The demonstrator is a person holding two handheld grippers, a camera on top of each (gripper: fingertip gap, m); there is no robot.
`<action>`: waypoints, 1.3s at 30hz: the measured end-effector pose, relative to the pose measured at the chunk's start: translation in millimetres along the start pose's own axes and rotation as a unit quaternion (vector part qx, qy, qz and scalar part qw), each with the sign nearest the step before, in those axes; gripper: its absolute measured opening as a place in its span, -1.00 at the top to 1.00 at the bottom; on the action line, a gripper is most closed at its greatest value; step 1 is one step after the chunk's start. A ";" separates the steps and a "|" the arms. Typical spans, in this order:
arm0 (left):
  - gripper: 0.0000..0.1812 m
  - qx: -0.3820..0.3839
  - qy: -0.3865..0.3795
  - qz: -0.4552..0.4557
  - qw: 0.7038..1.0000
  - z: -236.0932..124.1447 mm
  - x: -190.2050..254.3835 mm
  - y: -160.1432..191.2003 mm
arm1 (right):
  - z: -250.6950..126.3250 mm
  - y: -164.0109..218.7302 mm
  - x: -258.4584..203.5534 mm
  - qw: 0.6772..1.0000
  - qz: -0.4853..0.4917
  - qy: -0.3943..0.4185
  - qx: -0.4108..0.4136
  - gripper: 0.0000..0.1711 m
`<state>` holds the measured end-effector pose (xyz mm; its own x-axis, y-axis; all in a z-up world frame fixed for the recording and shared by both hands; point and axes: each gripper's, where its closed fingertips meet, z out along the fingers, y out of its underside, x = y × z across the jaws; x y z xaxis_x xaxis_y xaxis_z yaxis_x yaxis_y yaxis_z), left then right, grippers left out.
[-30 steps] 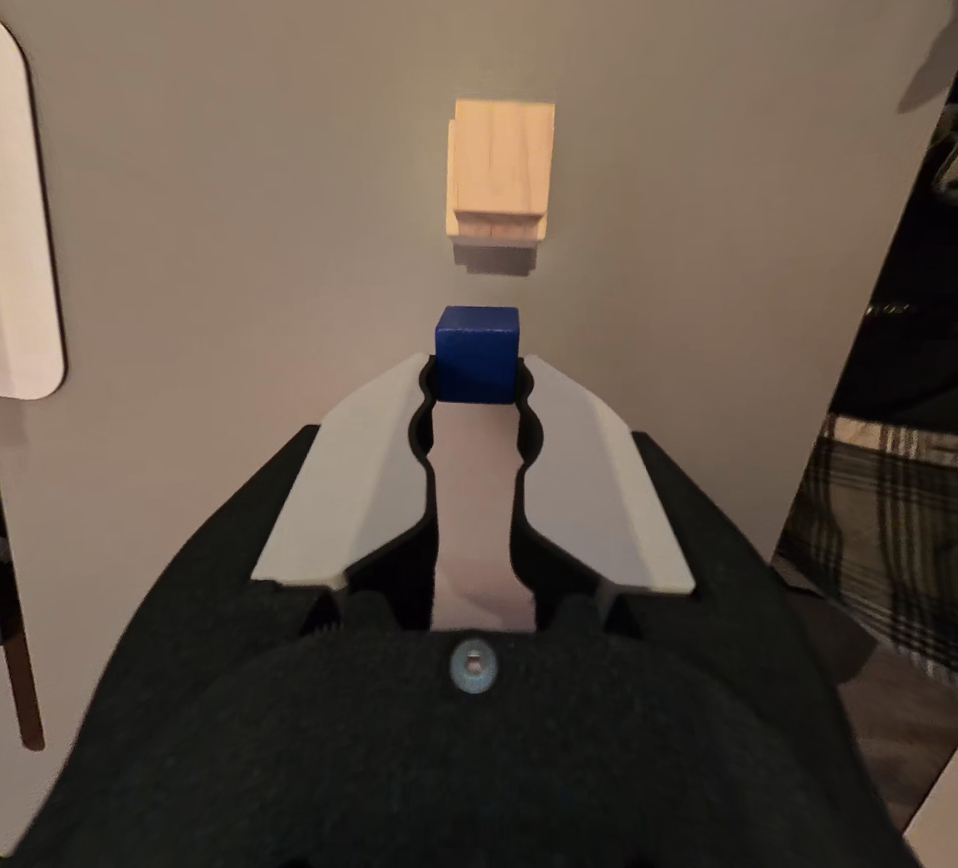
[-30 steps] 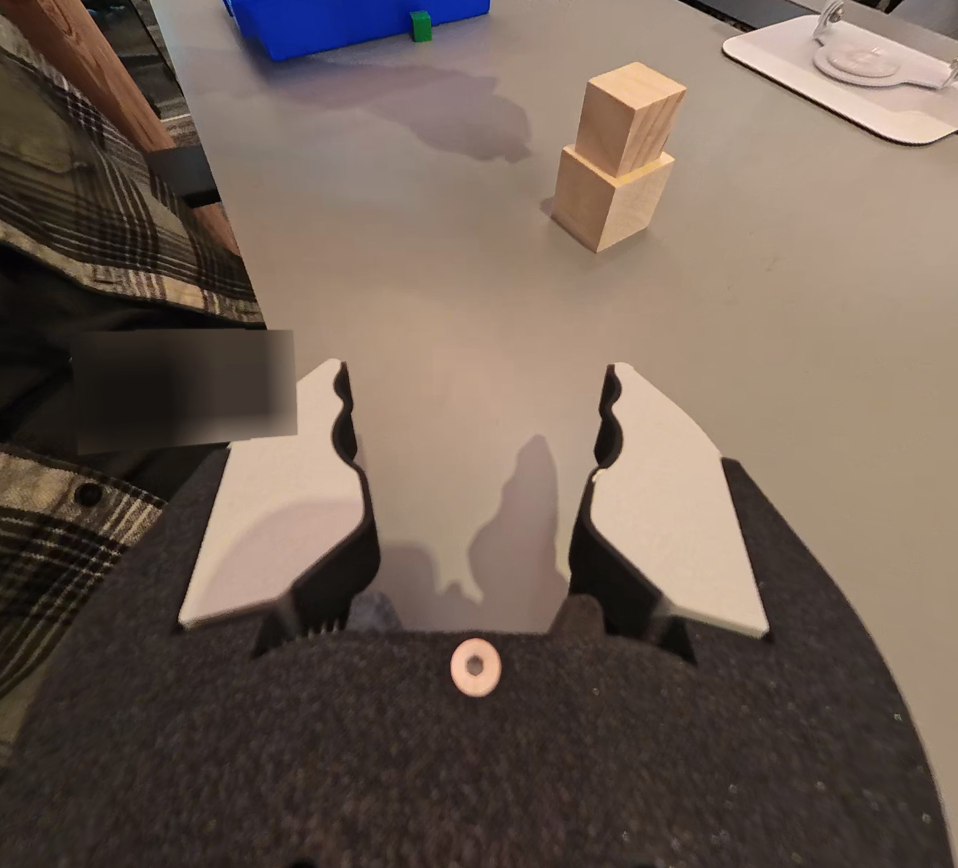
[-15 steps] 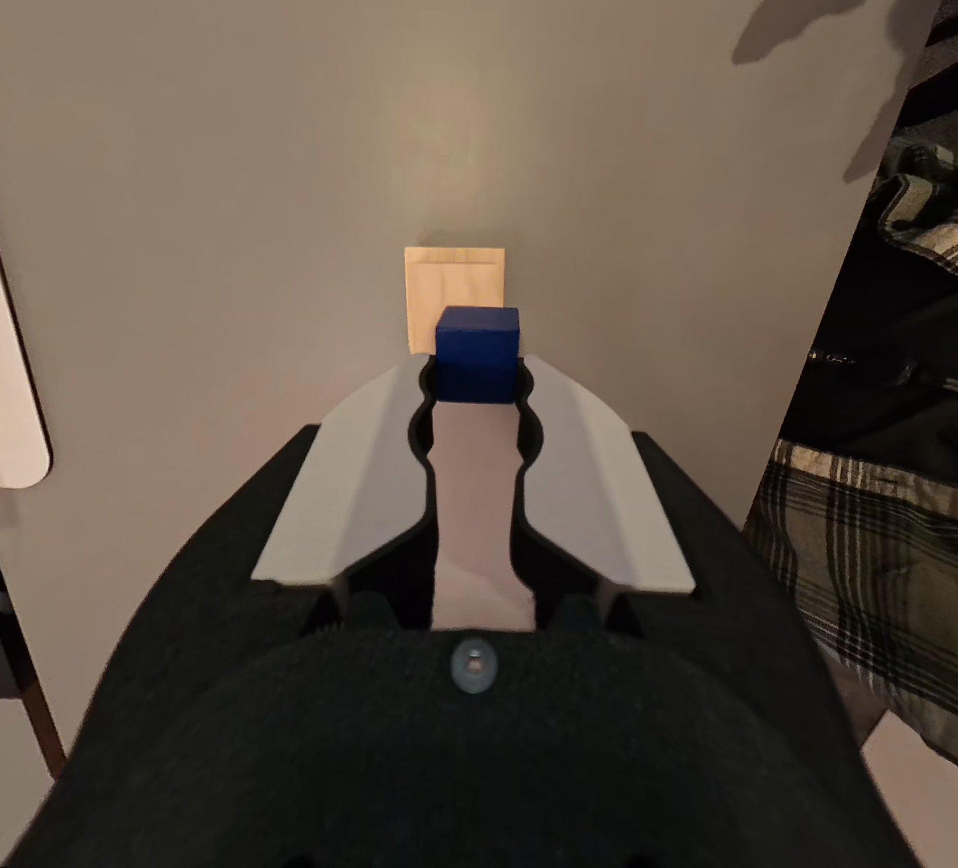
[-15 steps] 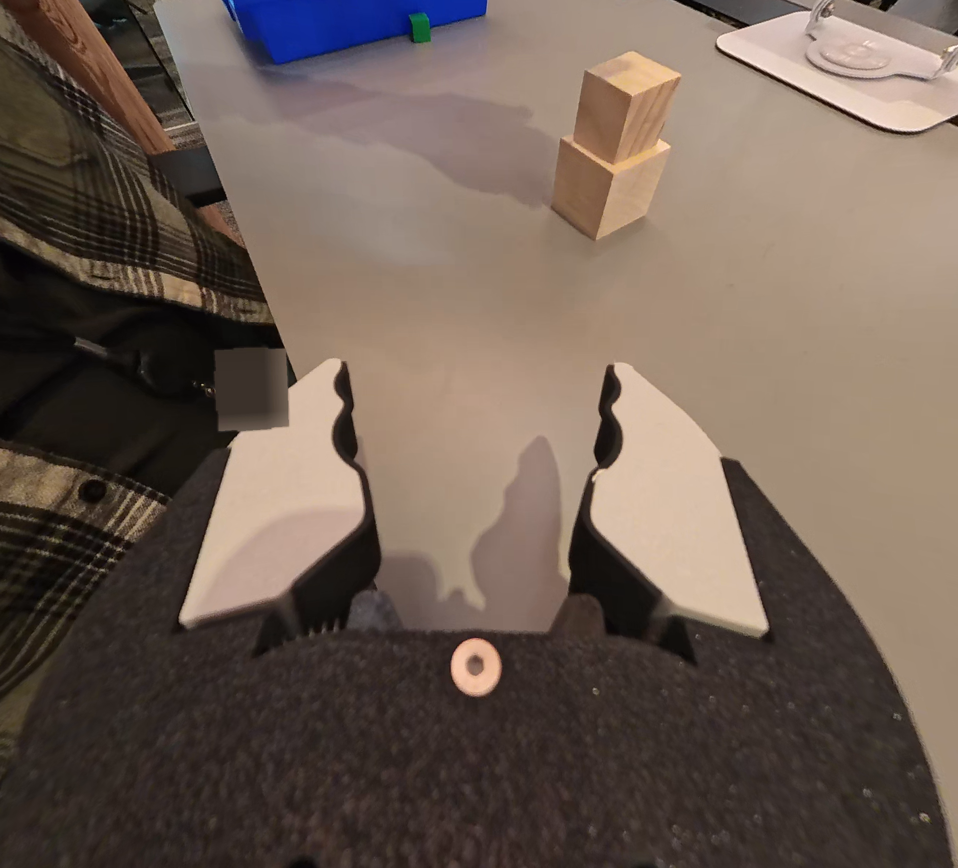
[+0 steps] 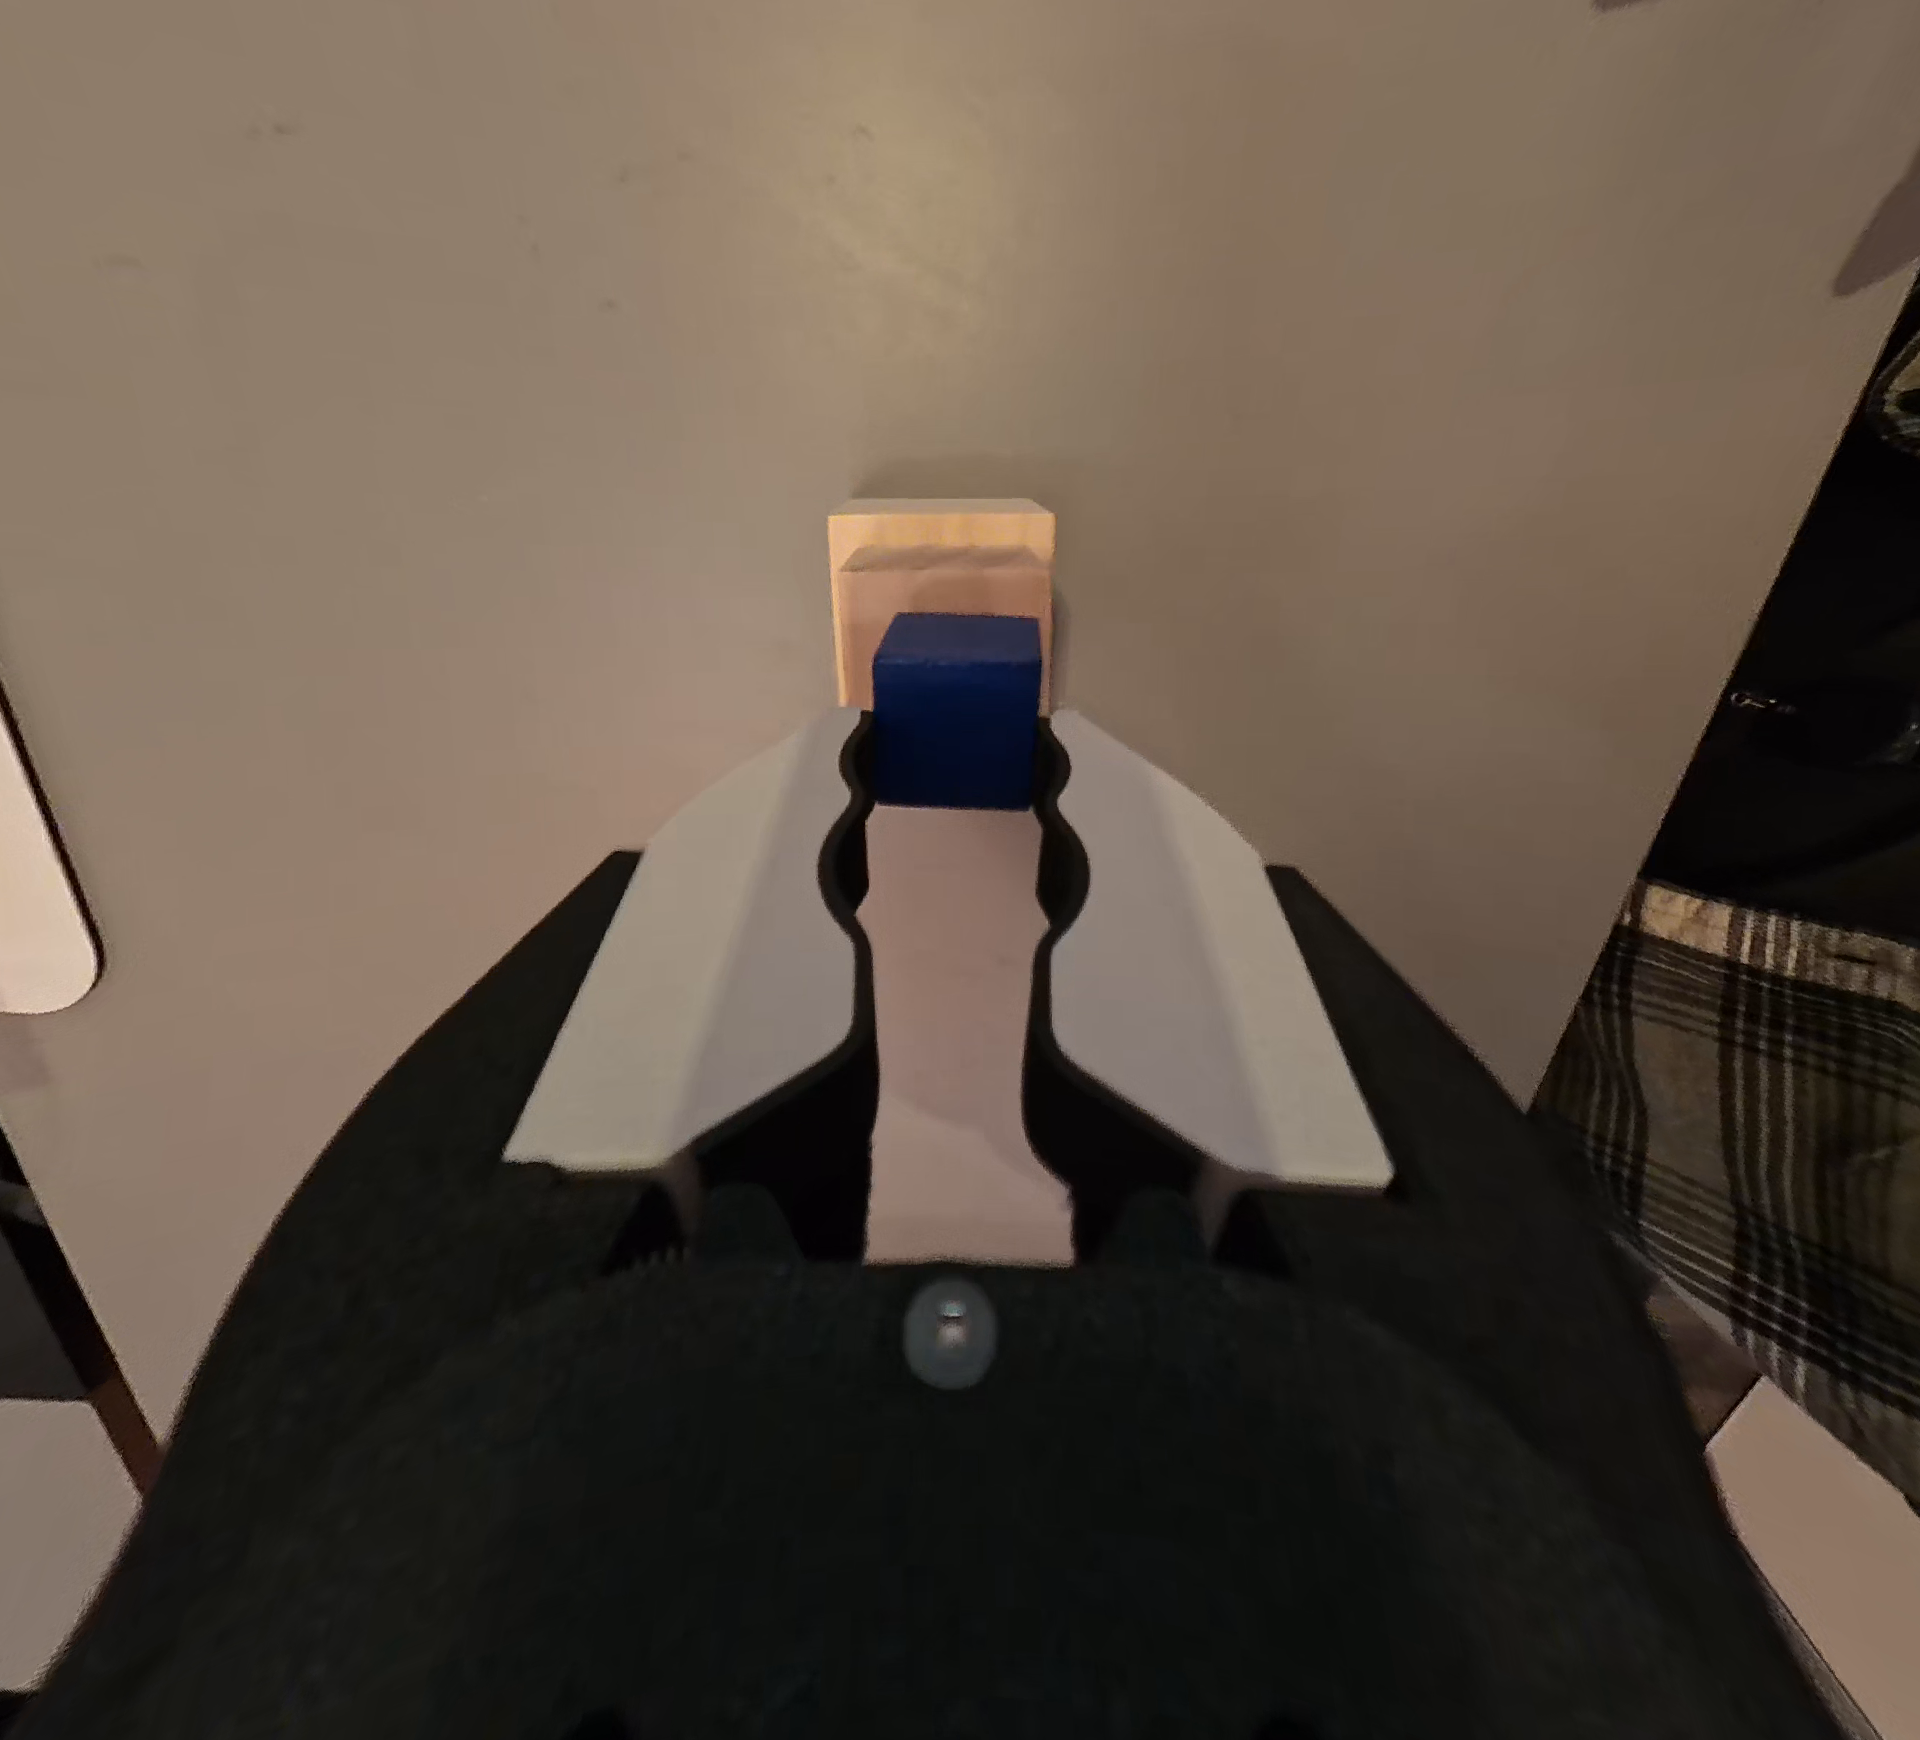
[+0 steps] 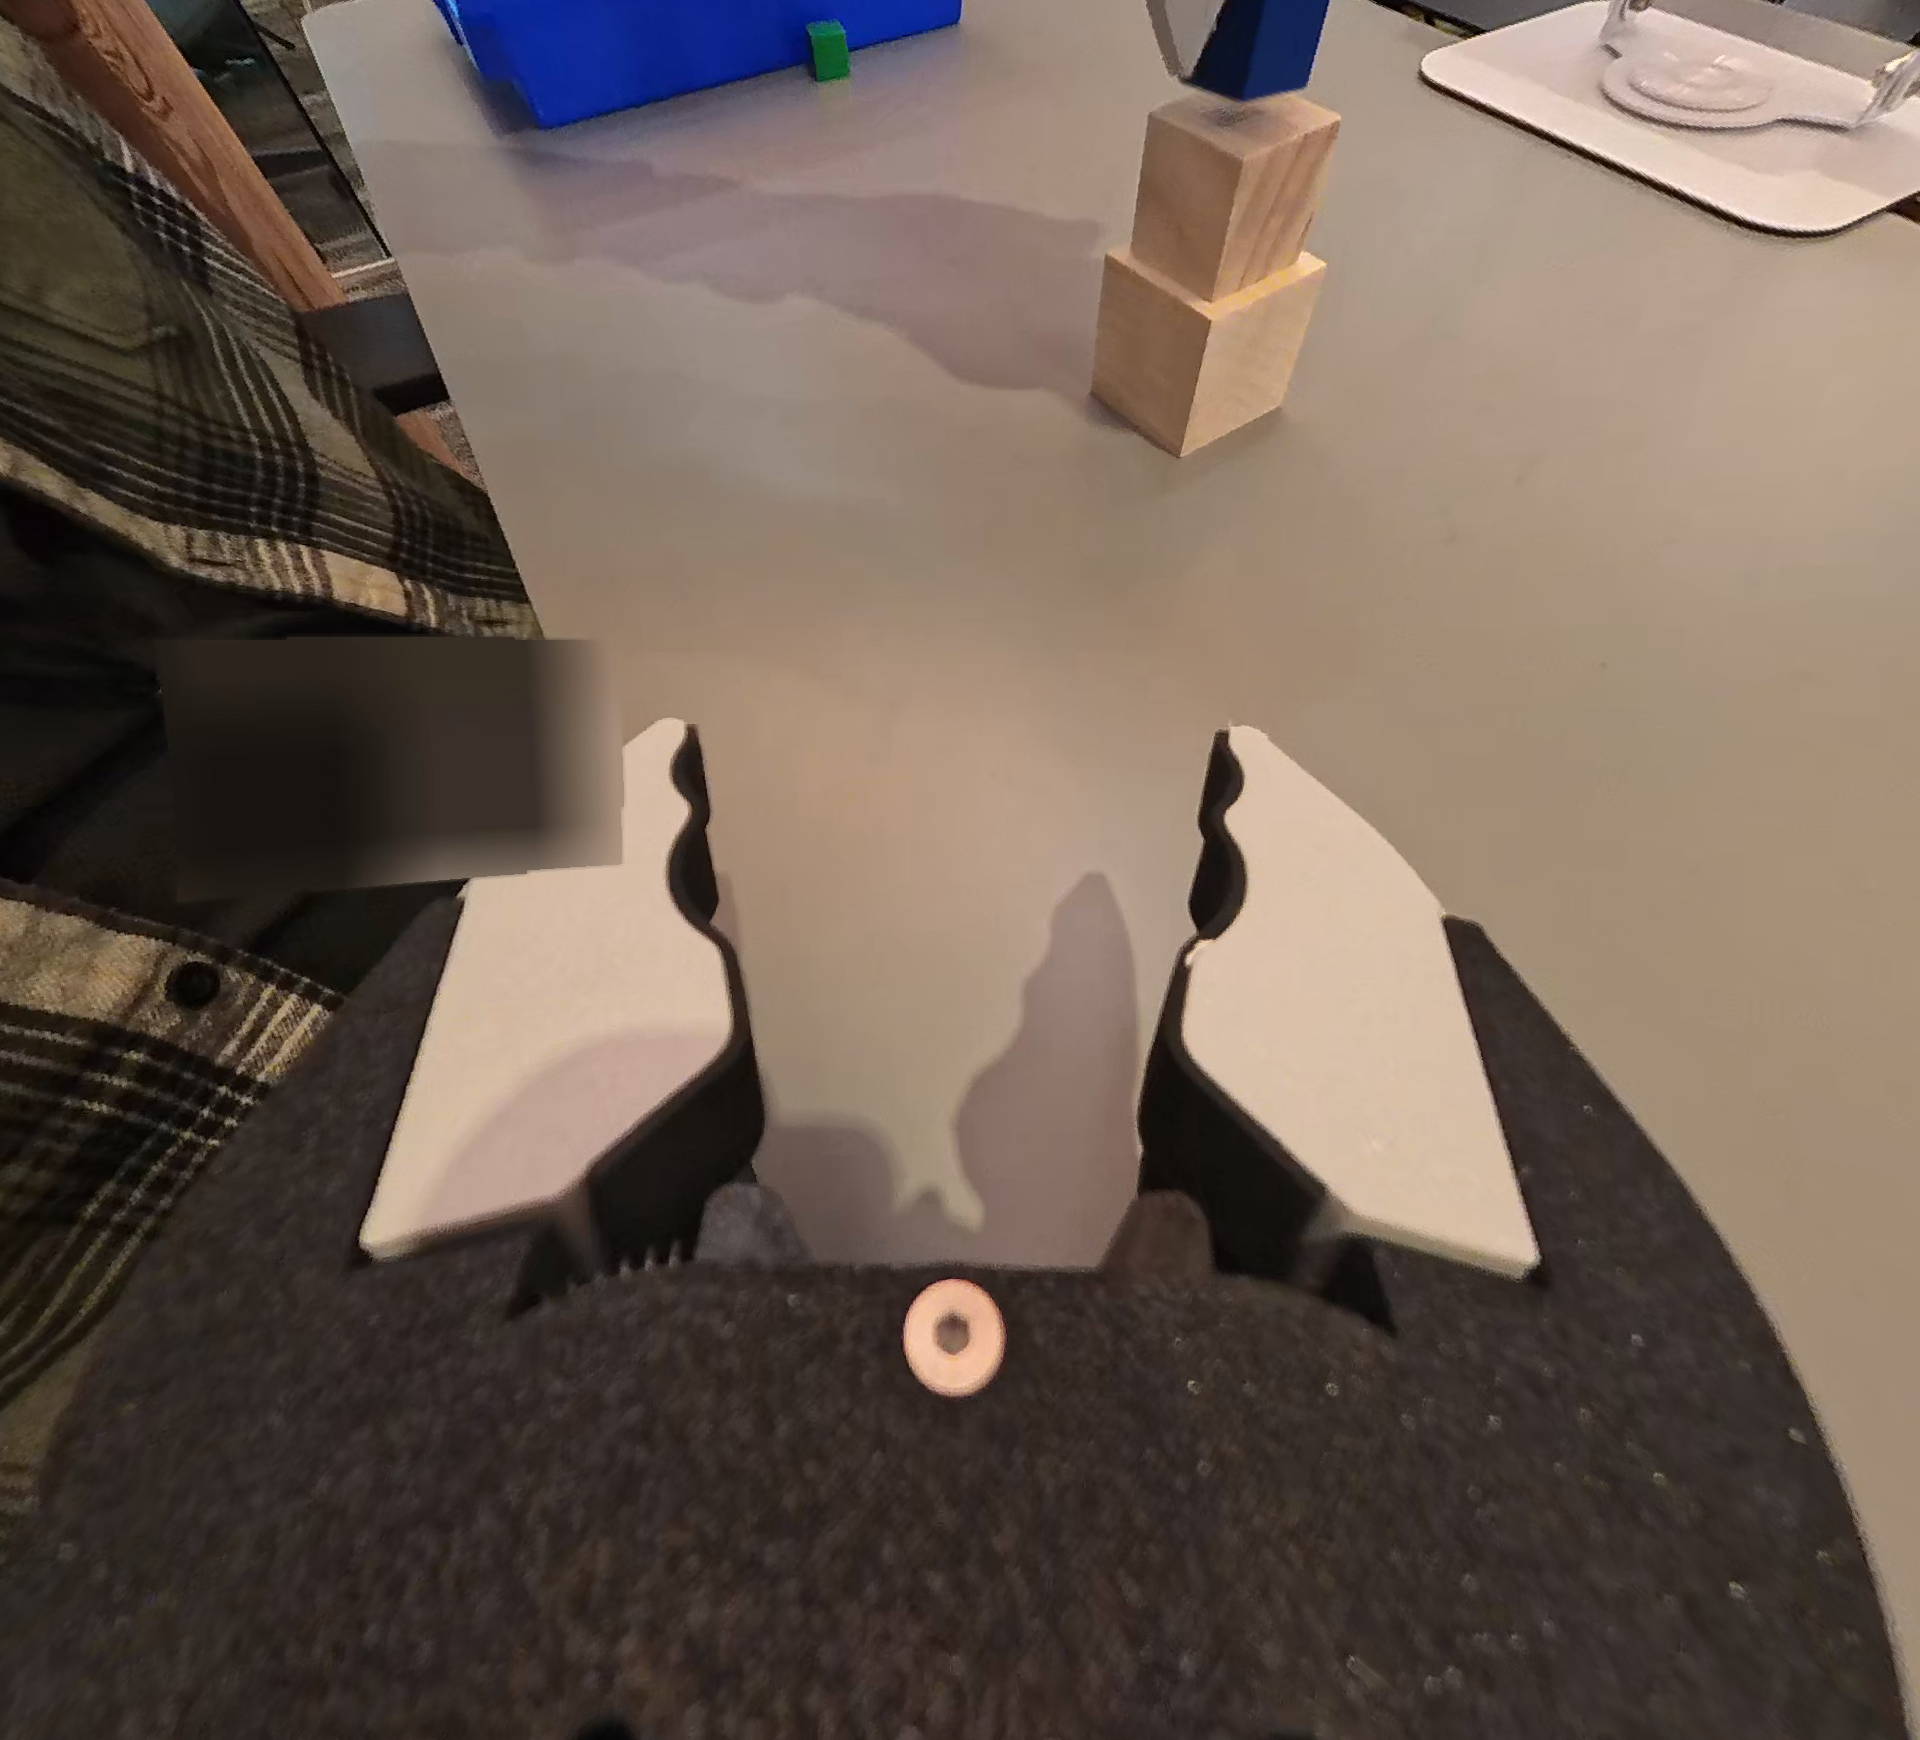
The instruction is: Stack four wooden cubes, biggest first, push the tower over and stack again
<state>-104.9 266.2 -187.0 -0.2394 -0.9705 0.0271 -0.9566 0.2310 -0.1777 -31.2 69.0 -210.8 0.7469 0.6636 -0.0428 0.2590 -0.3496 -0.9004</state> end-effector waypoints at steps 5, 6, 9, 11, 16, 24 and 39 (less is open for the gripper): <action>0.69 -0.002 0.001 0.005 1.000 2.7 -2.7 0.8 | 0.8 2.1 0.4 1.000 0.001 -0.002 -0.003 -0.05; 0.69 -0.003 0.002 0.006 1.000 3.3 -3.0 1.2 | 0.9 2.4 0.8 1.000 0.002 -0.001 -0.003 -0.05; 0.69 -0.005 0.003 0.008 1.000 5.1 -2.9 2.3 | 1.0 2.8 1.7 1.000 0.004 -0.001 -0.003 -0.05; 0.69 -0.004 0.003 0.008 1.000 5.1 -2.7 2.0 | 1.5 2.7 1.8 1.000 0.004 -0.002 -0.003 -0.05; 0.61 -0.008 -0.001 0.017 1.000 5.1 -2.0 2.4 | 2.8 2.2 2.4 1.000 0.004 -0.002 -0.004 -0.06; 0.23 0.019 -0.075 0.022 0.997 -34.6 -23.2 27.4 | -0.1 -1.1 1.1 1.000 0.002 0.001 0.007 -0.07; 0.42 -0.398 -0.031 0.045 0.916 -13.8 -49.1 303.3 | 13.7 -7.8 -8.2 1.000 -0.014 -0.015 0.015 -0.07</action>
<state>-385.6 384.8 -228.6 -0.3364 -0.9416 -0.0120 -0.7578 0.2631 0.5970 -47.8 75.4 -209.3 0.7203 0.6930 -0.0293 0.2610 -0.3099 -0.9143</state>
